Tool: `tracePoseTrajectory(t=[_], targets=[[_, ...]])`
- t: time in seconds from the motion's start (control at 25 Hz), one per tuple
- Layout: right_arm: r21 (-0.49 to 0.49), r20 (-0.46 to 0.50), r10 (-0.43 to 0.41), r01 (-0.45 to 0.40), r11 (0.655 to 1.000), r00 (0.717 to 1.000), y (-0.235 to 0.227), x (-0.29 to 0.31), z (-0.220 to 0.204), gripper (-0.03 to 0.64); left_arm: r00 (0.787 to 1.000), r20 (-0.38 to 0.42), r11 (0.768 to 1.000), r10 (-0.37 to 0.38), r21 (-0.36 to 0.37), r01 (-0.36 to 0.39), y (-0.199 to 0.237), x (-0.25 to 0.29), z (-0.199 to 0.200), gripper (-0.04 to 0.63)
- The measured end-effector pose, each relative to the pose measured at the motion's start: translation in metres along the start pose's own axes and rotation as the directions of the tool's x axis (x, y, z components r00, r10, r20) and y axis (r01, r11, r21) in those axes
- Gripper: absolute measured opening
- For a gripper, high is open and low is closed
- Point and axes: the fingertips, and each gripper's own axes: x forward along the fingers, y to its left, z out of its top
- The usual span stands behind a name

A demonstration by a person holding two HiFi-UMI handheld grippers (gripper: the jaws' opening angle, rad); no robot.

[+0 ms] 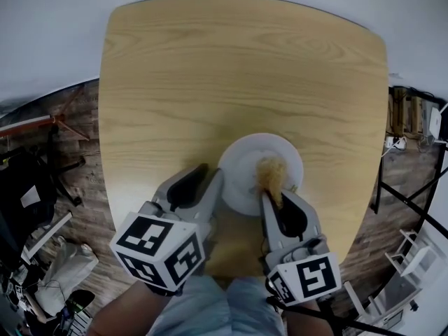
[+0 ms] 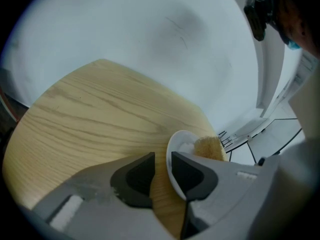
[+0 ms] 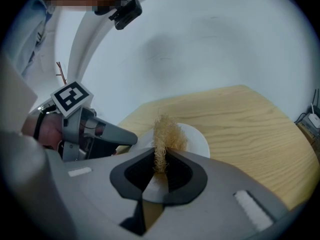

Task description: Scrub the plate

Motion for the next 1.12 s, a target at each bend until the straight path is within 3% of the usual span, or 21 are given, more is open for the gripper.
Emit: tracePoseTrajectory(t=[0.2, 0.48, 0.68, 1.12], targets=[[0.032, 0.010, 0.005, -0.006, 0.999, 1.000, -0.002, 0.003, 0.003, 0.046, 0.998, -0.036, 0.997, -0.058, -0.054, 0.056, -0.009, 0.003, -0.001, 0.115], [0.046, 0.017, 0.020, -0.021, 0.999, 1.000, -0.003, 0.001, 0.005, 0.045, 0.999, -0.048, 1.000, -0.014, -0.022, 0.013, -0.004, 0.003, -0.001, 0.117], [-0.003, 0.000, 0.049, -0.049, 0.999, 0.999, 0.002, 0.003, 0.004, 0.044, 0.997, -0.057, 0.996, -0.043, -0.086, 0.038, -0.004, 0.005, 0.000, 0.117], [0.049, 0.033, 0.062, -0.064, 0.997, 0.998, 0.000, 0.002, 0.009, 0.044, 0.995, -0.083, 0.998, -0.055, -0.009, 0.055, -0.017, 0.011, -0.005, 0.147]])
